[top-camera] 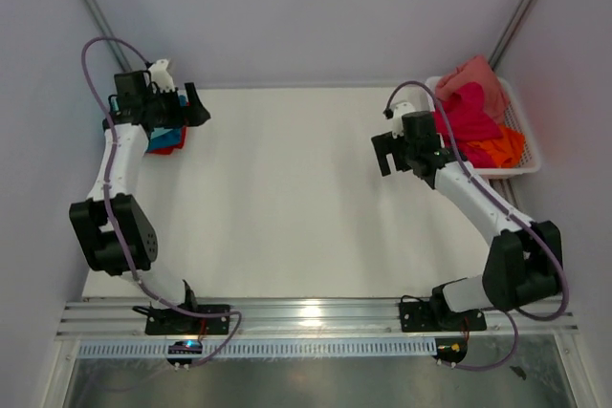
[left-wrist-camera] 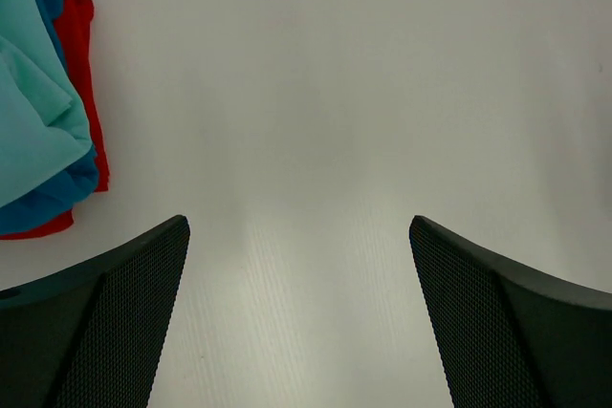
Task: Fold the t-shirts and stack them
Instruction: Neatly place the folded tshirt to the corner
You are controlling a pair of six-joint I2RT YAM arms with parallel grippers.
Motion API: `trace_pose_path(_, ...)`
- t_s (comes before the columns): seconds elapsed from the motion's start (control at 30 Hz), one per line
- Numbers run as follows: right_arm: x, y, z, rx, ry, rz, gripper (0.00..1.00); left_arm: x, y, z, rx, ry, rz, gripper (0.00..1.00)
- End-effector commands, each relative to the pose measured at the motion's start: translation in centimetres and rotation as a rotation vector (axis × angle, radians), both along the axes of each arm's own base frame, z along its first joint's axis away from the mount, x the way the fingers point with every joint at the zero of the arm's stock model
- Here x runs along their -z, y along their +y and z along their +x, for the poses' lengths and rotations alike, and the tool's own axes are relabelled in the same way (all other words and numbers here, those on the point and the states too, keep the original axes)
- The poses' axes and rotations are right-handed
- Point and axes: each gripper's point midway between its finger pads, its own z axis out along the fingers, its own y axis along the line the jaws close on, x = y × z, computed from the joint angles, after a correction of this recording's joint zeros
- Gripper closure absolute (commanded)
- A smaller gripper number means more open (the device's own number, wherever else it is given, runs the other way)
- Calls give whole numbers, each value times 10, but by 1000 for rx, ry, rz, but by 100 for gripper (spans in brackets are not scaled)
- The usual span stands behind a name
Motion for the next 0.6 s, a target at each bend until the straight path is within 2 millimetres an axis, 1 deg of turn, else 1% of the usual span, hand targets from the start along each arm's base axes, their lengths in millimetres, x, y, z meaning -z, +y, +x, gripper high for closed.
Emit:
trace_pose_path(0.0, -62, -20, 14, 124, -277, -2, 1, -63, -21, -23, 62, -177, -62, 1)
trace_pose_path(0.03, -82, -22, 9, 133, -340, 15, 1, -62, -23, -29, 70, -180, -67, 1)
trace_pose_path(0.07, -91, -23, 9, 139, -381, 29, 1, -64, -25, -34, 77, -188, -68, 1)
trace_pose_path(0.1, -93, -25, 5, 142, -396, 31, 1, -55, -28, -42, 81, -169, -74, 1)
trace_pose_path(0.13, -99, -26, 3, 144, -420, 36, 1, -62, -29, -49, 85, -188, -74, 1)
trace_pose_path(0.17, -110, -29, -1, 152, -457, 42, 1, -60, -31, -54, 92, -189, -74, 1)
trace_pose_path(0.2, -109, -31, -3, 157, -460, 33, 1, -59, -31, -58, 91, -191, -72, 1)
trace_pose_path(0.23, -111, -34, -5, 166, -471, 26, 1, -48, -33, -64, 94, -172, -76, 1)
trace_pose_path(0.27, -119, -42, -8, 194, -501, 5, 1, -53, -35, -70, 102, -193, -71, 1)
trace_pose_path(0.3, -114, -47, -11, 212, -503, -13, 1, -52, -33, -71, 99, -204, -58, 1)
trace_pose_path(0.33, -118, -52, -11, 236, -537, -17, 1, -46, -32, -76, 91, -201, -54, 1)
trace_pose_path(0.37, -125, -60, -16, 257, -569, -39, 1, -44, -33, -78, 92, -202, -53, 1)
trace_pose_path(0.4, -117, -63, -20, 264, -567, -56, 0, -44, -33, -78, 90, -217, -47, 1)
trace_pose_path(0.43, -117, -68, -23, 286, -587, -60, 1, -41, -31, -80, 82, -214, -42, 1)
trace_pose_path(0.47, -126, -71, -23, 316, -645, -40, 1, -33, -31, -84, 81, -203, -40, 1)
trace_pose_path(0.5, -120, -80, -32, 358, -663, -45, 1, -28, -27, -83, 59, -202, -19, 1)
trace_pose_path(0.53, -124, -82, -33, 381, -695, -29, 0, -25, -23, -82, 47, -211, 0, 1)
trace_pose_path(0.57, -121, -85, -35, 396, -689, -32, 1, -12, -20, -85, 28, -191, 7, 1)
